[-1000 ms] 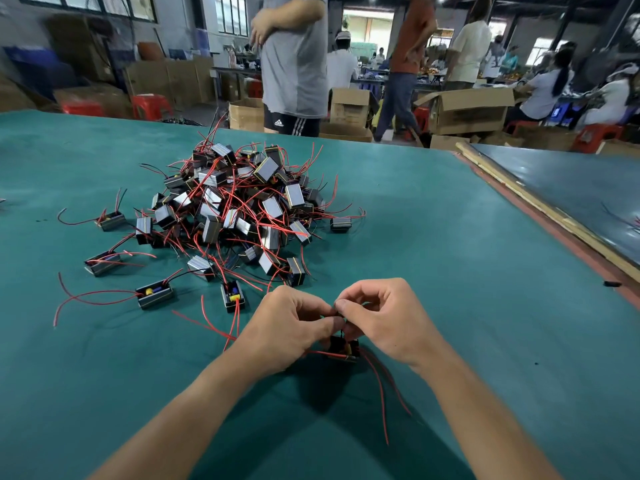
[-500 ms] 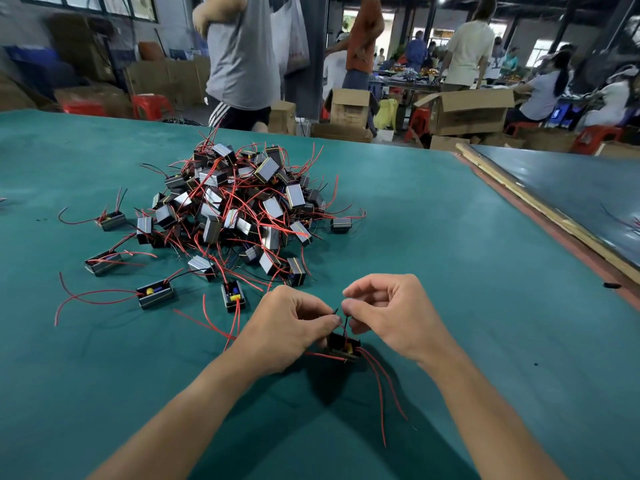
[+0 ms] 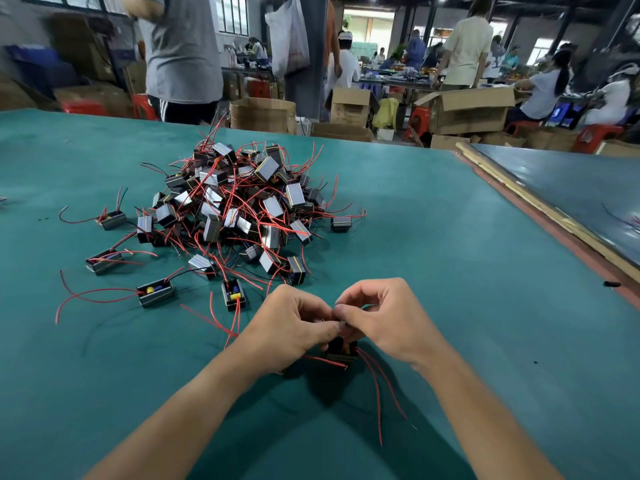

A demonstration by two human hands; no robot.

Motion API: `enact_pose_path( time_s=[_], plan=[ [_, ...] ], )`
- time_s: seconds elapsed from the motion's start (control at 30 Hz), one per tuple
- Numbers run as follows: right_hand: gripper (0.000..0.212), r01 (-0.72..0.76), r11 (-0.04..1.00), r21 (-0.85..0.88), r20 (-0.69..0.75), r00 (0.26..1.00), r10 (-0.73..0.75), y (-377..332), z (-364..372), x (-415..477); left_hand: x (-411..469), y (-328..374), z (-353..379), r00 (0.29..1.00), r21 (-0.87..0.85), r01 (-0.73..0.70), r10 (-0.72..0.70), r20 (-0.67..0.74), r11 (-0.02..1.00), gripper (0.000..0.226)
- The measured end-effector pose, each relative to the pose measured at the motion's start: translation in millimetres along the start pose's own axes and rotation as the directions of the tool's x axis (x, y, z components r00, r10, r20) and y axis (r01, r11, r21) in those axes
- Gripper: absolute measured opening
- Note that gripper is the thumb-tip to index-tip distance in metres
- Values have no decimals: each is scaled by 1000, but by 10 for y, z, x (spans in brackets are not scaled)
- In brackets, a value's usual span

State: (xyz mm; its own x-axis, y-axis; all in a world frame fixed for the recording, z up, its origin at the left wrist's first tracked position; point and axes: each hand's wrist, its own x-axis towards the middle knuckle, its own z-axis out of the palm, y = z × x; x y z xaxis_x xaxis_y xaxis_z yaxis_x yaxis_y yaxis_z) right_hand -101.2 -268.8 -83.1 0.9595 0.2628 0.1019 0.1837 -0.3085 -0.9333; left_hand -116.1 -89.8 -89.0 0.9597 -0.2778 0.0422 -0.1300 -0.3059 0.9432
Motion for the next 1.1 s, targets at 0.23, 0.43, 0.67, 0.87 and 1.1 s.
enact_pose_path(
  time_s=[0.23,0.43,0.67,0.87,1.1],
  plan=[
    [20,63,981,-185,30,998,-59,1,-106,10,-11,27,-12,999,23,38,-37,-26,999,18],
    [14,118,943,-310,73,992,-100,-5,-120,6,-26,28,-15,999,40,24,-23,-32,999,15],
    [20,71,953,-294,126,991,-35,-18,-108,3,-23,13,-28,996,167,-62,72,-51,984,13],
    [12,45,982,-182,153,988,-17,-26,-118,1,-27,9,-54,994,189,-102,108,-21,977,13],
    [23,22,978,-208,204,979,21,-86,-111,-21,-31,9,-64,991,207,-130,136,-15,970,11]
  ],
)
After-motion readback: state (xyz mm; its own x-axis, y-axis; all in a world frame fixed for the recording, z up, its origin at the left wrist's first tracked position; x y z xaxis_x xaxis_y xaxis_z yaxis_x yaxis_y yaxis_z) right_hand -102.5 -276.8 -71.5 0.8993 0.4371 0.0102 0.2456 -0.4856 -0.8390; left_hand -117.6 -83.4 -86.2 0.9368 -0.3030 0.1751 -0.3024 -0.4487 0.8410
